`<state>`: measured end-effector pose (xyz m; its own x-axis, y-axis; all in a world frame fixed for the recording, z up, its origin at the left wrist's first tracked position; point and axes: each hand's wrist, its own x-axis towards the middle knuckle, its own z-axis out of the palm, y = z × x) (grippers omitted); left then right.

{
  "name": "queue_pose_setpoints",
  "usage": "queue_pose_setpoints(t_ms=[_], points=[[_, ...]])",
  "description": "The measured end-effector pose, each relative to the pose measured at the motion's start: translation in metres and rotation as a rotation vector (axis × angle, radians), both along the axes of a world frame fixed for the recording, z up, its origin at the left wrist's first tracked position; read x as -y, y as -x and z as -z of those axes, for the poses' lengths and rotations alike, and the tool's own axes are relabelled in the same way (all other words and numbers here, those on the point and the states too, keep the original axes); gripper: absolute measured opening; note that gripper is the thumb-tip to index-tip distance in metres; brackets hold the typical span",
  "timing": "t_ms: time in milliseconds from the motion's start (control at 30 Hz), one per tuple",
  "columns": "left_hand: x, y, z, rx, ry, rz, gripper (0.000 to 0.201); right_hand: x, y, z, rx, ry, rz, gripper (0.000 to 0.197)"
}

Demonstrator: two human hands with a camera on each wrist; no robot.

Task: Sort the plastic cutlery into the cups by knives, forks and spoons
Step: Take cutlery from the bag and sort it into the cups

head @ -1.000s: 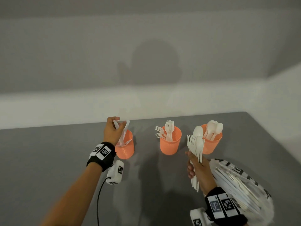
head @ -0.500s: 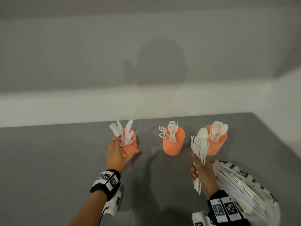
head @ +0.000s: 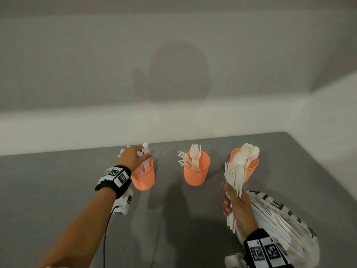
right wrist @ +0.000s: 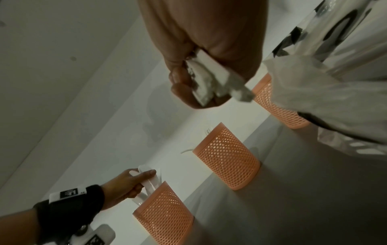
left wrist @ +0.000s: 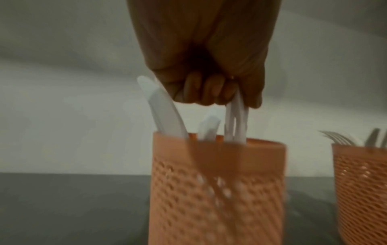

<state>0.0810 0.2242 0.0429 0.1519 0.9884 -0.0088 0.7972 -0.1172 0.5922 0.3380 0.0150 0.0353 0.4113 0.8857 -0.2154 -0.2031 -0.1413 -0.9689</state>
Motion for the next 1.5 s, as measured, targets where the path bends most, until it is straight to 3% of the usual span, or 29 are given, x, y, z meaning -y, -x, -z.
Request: queue_pose_setpoints(t_ms=[333,500,633,700,767,833,900,1033,1233,1500], points=[[-0.017,-0.005,-0.013,-0.194,0.16,-0.009,0.042,-0.005,0.004,0.0,-0.007,0.04,-0.043,0.016],[0.015,-0.012,-0.015,0.023,-0.086,-0.266,0.057,-0.004,0.006,-0.001,-0.052,0.079,-0.109,0.014],[0.052,-0.034,-0.018,0.269,-0.31,-0.214,0.028,-0.007,0.011,0.0,-0.104,0.104,-0.174,0.015],[0.072,-0.053,-0.016,0.392,-0.267,-0.14,0.012,-0.01,0.015,-0.001,-0.143,0.105,-0.226,0.016],[0.094,-0.074,-0.016,0.5,-0.093,-0.012,0.004,-0.013,0.021,-0.002,-0.148,0.093,-0.274,0.016],[0.115,-0.093,-0.015,0.579,0.142,0.098,0.009,-0.016,0.027,-0.004,-0.13,0.076,-0.29,0.016],[0.129,-0.108,-0.011,0.611,0.258,0.149,0.016,-0.018,0.033,-0.005,-0.102,0.049,-0.302,0.019],[0.14,-0.121,-0.006,0.646,0.263,0.125,0.025,-0.018,0.039,-0.008,-0.059,0.021,-0.367,0.029],[0.148,-0.12,-0.005,0.716,0.307,0.01,0.033,-0.014,0.045,-0.004,-0.097,0.028,-0.362,0.026],[0.164,-0.117,-0.001,0.76,0.364,-0.036,0.026,-0.013,0.053,0.001,-0.041,0.022,-0.294,0.026]])
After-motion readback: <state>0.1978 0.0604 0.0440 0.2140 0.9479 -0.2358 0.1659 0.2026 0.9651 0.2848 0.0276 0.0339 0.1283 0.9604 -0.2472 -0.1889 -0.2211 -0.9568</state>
